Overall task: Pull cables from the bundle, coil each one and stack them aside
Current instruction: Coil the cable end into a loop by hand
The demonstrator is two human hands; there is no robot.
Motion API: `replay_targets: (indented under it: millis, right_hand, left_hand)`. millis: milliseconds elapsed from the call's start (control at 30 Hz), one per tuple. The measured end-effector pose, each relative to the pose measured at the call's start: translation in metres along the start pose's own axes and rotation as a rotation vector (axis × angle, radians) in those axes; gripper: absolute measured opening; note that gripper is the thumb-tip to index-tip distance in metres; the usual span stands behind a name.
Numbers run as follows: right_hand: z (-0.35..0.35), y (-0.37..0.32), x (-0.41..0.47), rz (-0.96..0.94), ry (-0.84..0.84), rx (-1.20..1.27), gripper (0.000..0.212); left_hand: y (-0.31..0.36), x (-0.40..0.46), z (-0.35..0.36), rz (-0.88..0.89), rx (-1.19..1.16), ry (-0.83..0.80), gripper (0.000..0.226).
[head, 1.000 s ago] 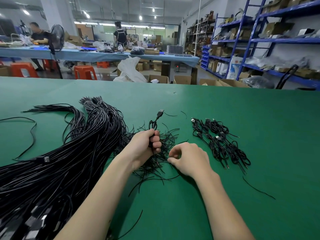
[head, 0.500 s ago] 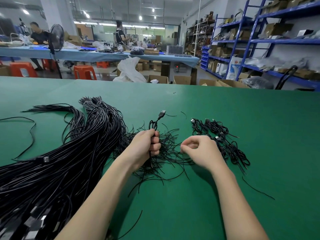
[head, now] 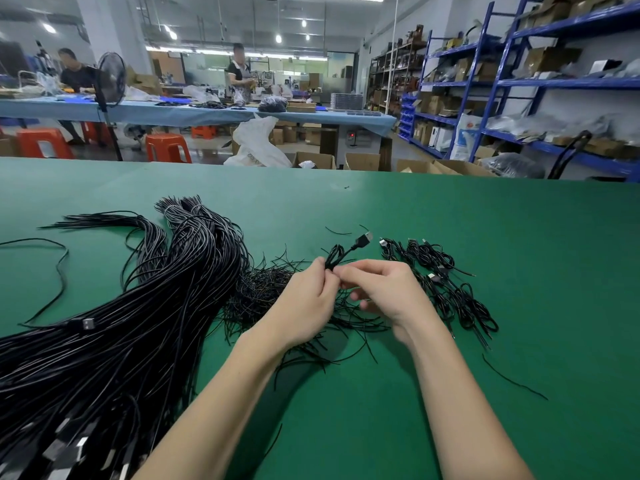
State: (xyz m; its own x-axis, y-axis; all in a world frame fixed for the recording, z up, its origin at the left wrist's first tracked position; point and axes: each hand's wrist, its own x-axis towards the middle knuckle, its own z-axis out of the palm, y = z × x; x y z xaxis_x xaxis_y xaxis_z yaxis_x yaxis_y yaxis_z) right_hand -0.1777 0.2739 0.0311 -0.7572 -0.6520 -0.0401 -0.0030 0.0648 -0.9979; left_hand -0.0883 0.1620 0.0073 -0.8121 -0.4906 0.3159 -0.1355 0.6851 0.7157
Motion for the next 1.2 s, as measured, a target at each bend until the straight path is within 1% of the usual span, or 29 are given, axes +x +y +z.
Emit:
replay_targets:
  millis: [67, 167, 267, 400, 500, 600, 733, 800, 867, 933, 1033, 1100, 1200]
  right_hand:
    - [-0.003, 0.000, 0.001, 0.080, -0.015, 0.044, 0.011]
    - [-0.003, 0.002, 0.002, 0.139, -0.041, 0.115, 0.014]
    - [-0.002, 0.002, 0.002, 0.134, -0.034, 0.141, 0.016]
    - [-0.002, 0.003, 0.002, 0.111, 0.001, 0.199, 0.024]
    - [-0.004, 0.006, 0.003, 0.091, -0.018, 0.253, 0.016]
    - [-0.004, 0.008, 0.003, 0.100, -0.087, 0.320, 0.006]
    - [-0.005, 0.012, 0.004, 0.130, -0.121, 0.412, 0.008]
    - [-0.005, 0.013, 0.004, 0.110, -0.119, 0.408, 0.014]
    - [-0.003, 0.012, 0.004, 0.067, -0.118, 0.408, 0.021]
    - [-0.001, 0.012, 0.006, -0.004, -0.112, 0.381, 0.018]
    - [0.004, 0.014, 0.006, -0.103, -0.077, 0.296, 0.009]
    - [0.006, 0.016, 0.007, -0.143, -0.044, 0.272, 0.012]
    - [0.010, 0.017, 0.006, -0.186, -0.014, 0.266, 0.019]
  left_hand:
    - [0.002, 0.000, 0.000, 0.036, -0.033, -0.010, 0.023]
    - [0.005, 0.000, 0.000, 0.052, -0.092, -0.045, 0.020]
    - [0.006, -0.001, -0.001, 0.061, -0.083, -0.063, 0.022]
    - [0.007, -0.001, 0.000, 0.117, -0.067, -0.044, 0.024]
    - [0.006, 0.000, 0.001, 0.135, -0.098, -0.035, 0.028]
    - [0.005, 0.000, 0.001, 0.099, -0.210, -0.056, 0.029]
    - [0.005, -0.001, 0.001, 0.075, -0.326, -0.123, 0.029]
    - [0.007, -0.002, -0.001, 0.067, -0.396, -0.159, 0.027]
    - [0.007, -0.002, -0.003, 0.049, -0.516, -0.172, 0.022]
    - [0.006, -0.001, -0.003, 0.011, -0.618, -0.162, 0.012]
    - [0.006, 0.003, 0.002, -0.088, -0.728, -0.089, 0.015]
    - [0.005, 0.007, 0.005, -0.133, -0.807, -0.039, 0.015]
    - [0.001, 0.011, 0.008, -0.165, -0.849, 0.018, 0.016]
